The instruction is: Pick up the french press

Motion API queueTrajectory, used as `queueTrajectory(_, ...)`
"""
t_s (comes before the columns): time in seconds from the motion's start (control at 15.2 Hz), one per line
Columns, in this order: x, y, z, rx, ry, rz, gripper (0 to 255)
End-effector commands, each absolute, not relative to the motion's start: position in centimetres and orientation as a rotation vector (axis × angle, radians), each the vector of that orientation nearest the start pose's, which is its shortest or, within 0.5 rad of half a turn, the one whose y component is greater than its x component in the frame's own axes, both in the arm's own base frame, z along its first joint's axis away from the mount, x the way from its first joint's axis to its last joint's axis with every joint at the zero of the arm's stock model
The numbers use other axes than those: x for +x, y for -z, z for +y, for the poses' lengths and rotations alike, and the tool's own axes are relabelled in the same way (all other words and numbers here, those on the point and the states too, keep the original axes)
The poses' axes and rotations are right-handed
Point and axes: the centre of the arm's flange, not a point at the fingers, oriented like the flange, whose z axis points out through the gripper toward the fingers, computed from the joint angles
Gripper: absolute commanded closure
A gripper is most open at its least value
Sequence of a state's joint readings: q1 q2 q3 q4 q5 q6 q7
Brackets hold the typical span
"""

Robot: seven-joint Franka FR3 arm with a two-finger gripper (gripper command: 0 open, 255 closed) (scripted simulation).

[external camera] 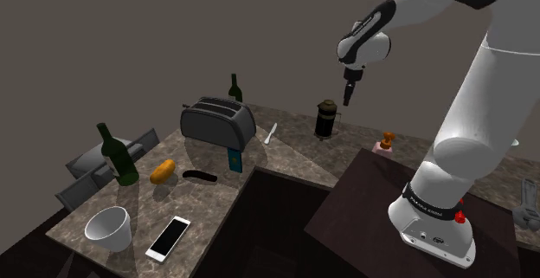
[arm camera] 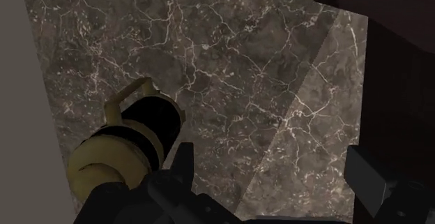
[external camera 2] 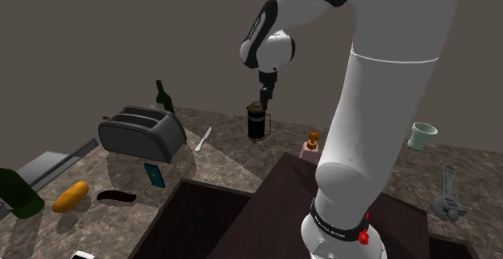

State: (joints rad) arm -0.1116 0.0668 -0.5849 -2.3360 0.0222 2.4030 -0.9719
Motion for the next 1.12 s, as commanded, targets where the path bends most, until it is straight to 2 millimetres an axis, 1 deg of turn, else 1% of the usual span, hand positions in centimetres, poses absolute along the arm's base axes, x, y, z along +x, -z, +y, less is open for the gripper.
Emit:
queueTrajectory(0.0,40.3,-29.5,-34.8,-3.137,-0.012,-0.425,0)
queueTrajectory(0.92,45.6,-17.5,-47.9,-3.124,-0.009,-0.505,0)
queueTrajectory(0.99,45.9,-16.8,-48.6,-3.123,-0.008,-0.510,0)
queueTrajectory(1.06,45.9,-16.3,-48.6,-3.123,-0.008,-0.510,0)
